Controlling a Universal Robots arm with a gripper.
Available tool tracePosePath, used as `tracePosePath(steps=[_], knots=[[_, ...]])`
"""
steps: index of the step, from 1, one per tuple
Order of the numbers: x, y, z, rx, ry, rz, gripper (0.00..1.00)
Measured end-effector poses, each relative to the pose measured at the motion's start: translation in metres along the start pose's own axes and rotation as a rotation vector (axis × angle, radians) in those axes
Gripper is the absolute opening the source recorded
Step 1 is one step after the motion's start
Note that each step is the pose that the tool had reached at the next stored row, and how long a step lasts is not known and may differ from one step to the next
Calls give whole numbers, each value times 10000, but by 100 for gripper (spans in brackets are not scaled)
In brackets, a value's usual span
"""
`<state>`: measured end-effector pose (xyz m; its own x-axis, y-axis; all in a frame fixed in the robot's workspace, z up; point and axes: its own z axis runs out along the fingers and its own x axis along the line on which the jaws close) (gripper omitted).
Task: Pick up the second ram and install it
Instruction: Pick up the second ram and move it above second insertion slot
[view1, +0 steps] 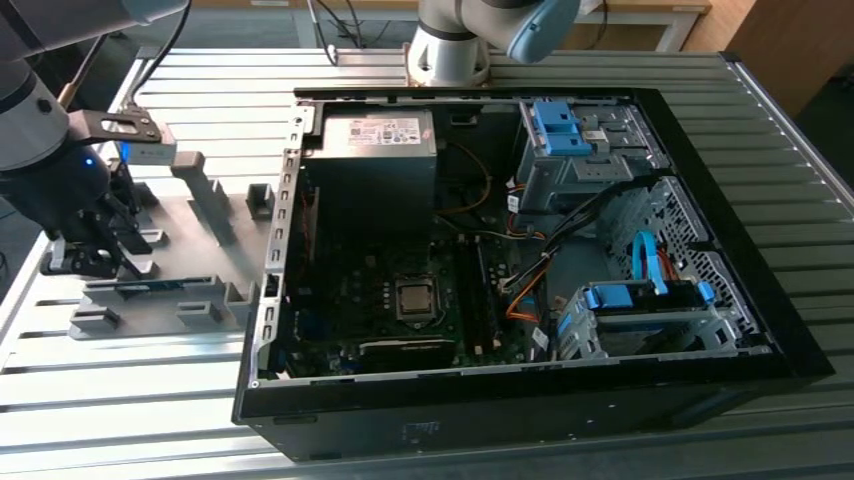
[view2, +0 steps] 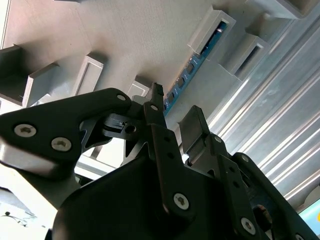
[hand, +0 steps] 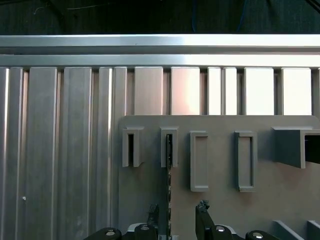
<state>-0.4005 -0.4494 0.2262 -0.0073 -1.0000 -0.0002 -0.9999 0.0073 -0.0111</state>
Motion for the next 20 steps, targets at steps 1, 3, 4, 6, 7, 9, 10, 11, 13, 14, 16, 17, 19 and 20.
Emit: tracePosePath(steps=[1,3,4,6,7,9,10,11,13,14,16,17,19,20], knots=[[2,0,3,0,-1,0,41],[6,0,7,0,0,1,41],[7,0,8,-1,1,1,41],[8,0,11,-1,1,0,41],[8,0,11,-1,1,0,41],[7,0,11,-1,1,0,41],[8,0,11,-2,1,0,41],[8,0,12,-1,1,0,41],[7,0,12,-1,1,1,41],[8,0,12,-1,0,0,41],[8,0,12,-1,1,0,40],[7,0,12,-1,1,0,40],[7,0,12,-1,1,0,33],[8,0,12,-1,1,0,33]])
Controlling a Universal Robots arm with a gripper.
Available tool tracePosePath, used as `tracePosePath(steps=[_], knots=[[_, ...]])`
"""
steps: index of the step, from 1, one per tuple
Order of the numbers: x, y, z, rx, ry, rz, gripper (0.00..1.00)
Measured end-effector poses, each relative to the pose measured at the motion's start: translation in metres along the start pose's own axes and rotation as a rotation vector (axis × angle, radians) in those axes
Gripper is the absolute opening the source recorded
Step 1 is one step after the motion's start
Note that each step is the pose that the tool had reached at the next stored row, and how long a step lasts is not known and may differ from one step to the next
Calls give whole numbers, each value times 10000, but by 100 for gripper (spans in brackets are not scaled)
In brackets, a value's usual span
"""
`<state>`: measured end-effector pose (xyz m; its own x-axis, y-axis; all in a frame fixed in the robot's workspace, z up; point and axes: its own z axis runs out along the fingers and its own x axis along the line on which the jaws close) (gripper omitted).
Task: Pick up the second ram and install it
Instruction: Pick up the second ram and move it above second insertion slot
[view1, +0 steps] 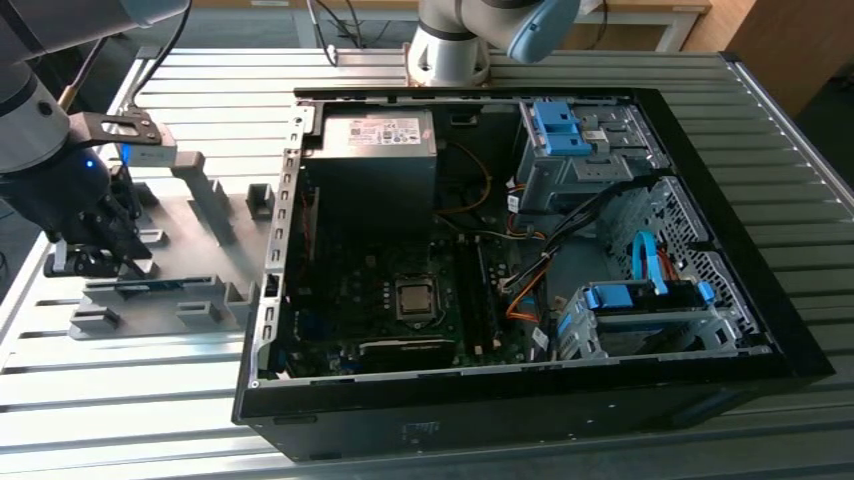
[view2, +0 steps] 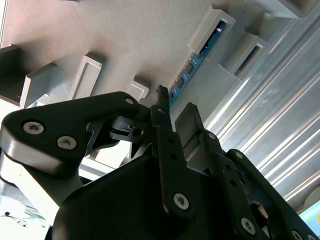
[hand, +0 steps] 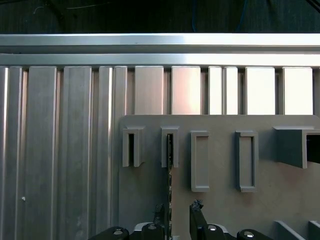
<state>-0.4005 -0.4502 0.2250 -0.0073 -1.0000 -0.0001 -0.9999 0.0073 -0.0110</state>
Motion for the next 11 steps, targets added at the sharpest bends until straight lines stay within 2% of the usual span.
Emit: tracePosePath(steps=[11], knots=[[0,0,29,2,17,-1,33]])
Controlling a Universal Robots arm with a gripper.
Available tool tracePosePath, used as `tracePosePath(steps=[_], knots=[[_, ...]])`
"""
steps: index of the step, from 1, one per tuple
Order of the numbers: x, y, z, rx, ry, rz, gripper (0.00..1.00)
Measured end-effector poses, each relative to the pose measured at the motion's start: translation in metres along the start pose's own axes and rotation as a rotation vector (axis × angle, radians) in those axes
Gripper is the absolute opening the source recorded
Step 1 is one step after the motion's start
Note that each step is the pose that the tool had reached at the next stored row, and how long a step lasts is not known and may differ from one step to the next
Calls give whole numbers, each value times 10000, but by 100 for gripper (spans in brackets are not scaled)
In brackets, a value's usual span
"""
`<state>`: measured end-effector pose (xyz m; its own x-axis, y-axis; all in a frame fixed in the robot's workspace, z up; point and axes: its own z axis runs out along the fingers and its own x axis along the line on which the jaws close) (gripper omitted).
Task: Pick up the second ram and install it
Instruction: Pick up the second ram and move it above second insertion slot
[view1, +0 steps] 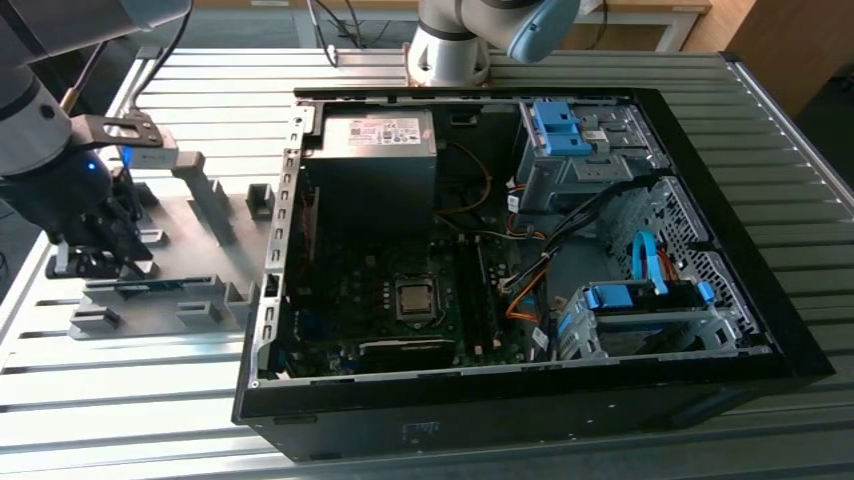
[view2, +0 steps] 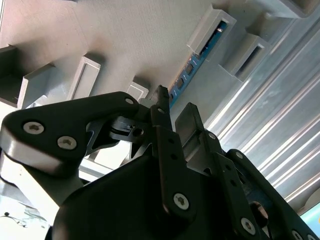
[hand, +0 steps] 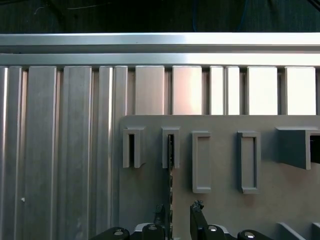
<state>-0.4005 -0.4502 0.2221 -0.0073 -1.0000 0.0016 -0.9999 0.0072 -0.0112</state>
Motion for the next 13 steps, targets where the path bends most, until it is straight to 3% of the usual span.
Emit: tracePosePath(steps=[13], knots=[[0,1,39,-2,6,0,33]])
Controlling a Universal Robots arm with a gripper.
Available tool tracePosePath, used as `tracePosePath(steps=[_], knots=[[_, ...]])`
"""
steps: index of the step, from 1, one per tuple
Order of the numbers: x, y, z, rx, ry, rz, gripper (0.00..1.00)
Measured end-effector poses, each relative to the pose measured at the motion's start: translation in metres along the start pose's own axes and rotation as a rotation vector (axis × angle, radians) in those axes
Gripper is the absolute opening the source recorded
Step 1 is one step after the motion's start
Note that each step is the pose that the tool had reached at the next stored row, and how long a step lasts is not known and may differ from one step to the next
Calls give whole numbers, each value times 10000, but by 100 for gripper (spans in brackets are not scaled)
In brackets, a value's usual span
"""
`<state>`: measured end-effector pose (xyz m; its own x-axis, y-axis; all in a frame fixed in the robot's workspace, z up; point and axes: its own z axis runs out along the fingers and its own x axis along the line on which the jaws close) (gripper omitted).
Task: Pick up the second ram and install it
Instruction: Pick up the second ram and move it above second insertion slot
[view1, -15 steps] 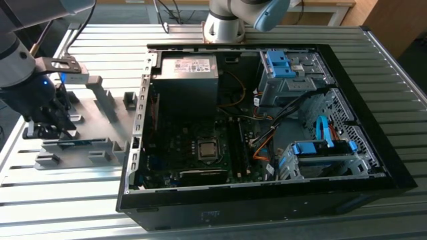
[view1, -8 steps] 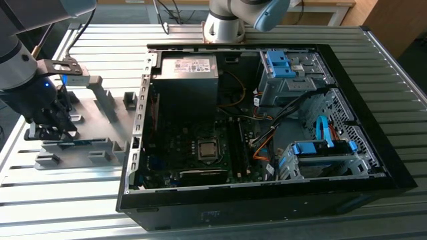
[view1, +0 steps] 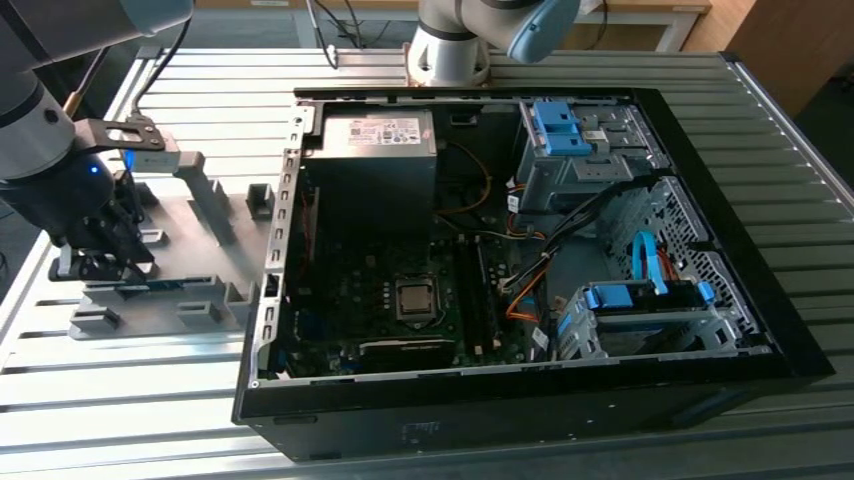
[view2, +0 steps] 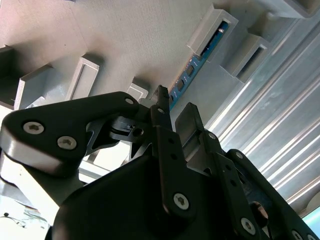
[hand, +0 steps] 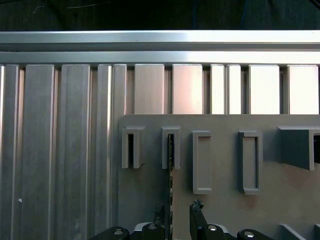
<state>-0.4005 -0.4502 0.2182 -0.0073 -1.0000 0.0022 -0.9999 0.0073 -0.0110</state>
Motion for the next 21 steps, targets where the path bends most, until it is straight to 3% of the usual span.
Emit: tracePosePath(steps=[9,11,14,21], knots=[[0,0,1,0,0,0,33],[-1,0,4,5,43,1,33],[0,0,5,3,194,-2,33],[8,1,31,3,197,-2,33]])
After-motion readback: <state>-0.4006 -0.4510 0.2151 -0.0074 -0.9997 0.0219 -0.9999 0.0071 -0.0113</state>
